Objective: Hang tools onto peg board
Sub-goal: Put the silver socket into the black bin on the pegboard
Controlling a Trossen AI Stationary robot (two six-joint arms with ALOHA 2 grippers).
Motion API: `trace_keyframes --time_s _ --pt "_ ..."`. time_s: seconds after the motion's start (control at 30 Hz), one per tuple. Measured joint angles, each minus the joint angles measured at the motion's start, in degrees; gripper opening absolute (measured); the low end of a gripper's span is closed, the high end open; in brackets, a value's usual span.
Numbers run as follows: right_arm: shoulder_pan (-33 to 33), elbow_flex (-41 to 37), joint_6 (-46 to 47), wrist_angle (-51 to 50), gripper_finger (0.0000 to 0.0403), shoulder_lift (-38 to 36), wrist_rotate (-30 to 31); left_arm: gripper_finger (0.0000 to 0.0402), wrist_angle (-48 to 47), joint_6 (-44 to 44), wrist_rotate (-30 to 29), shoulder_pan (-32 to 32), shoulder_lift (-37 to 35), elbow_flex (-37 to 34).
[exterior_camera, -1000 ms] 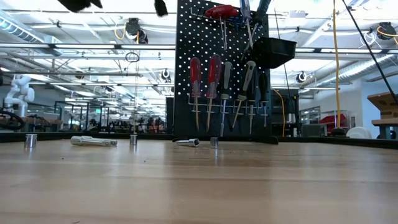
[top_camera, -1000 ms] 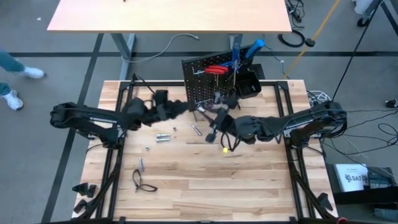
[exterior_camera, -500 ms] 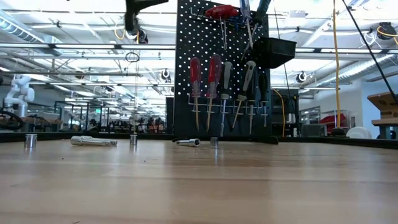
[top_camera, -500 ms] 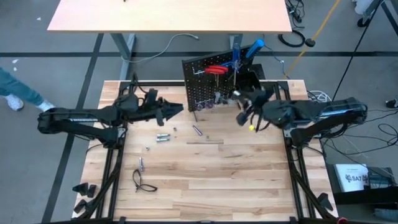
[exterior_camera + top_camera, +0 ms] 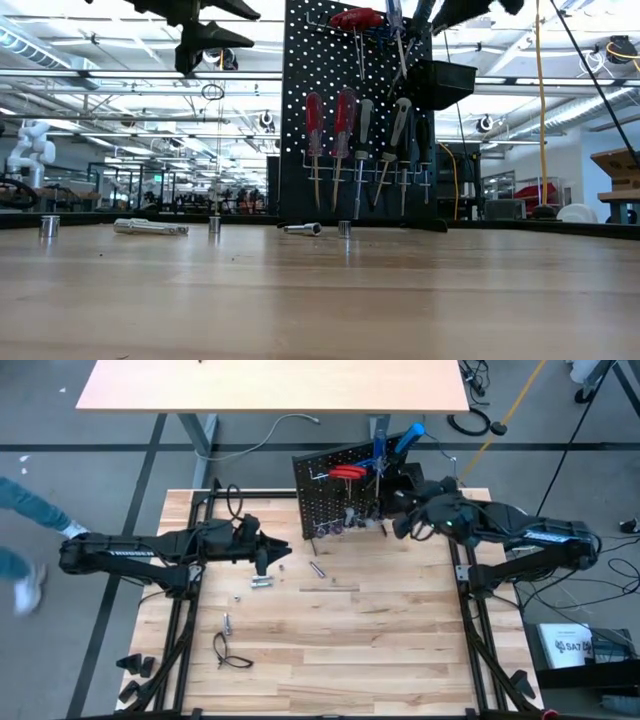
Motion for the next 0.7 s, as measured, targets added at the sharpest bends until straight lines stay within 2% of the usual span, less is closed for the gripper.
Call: trace_keyframes --time_s 0.1,0.23,0.53,0.7 --pt "-2.83 0.0 -1.06 0.02 0.0048 1.4 -3.31 0.0171 -0.07 -0.02 -0.15 0.01 0.02 0.0" --pt "-5.54 0.0 -1.02 -0.08 0.0054 2.95 -4.74 0.0171 -0.18 -0.07 0.5 -0.02 0.02 0.0" --pt "-7.45 0.0 1.61 -0.13 0.0223 3.04 -4.48 0.0171 -0.91 -0.15 2.21 -3.05 0.0 0.0" --pt "-7.43 0.0 1.74 -0.11 0.0262 3.01 -4.5 0.0171 -4.25 0.04 2.19 -4.69 -0.02 0.0"
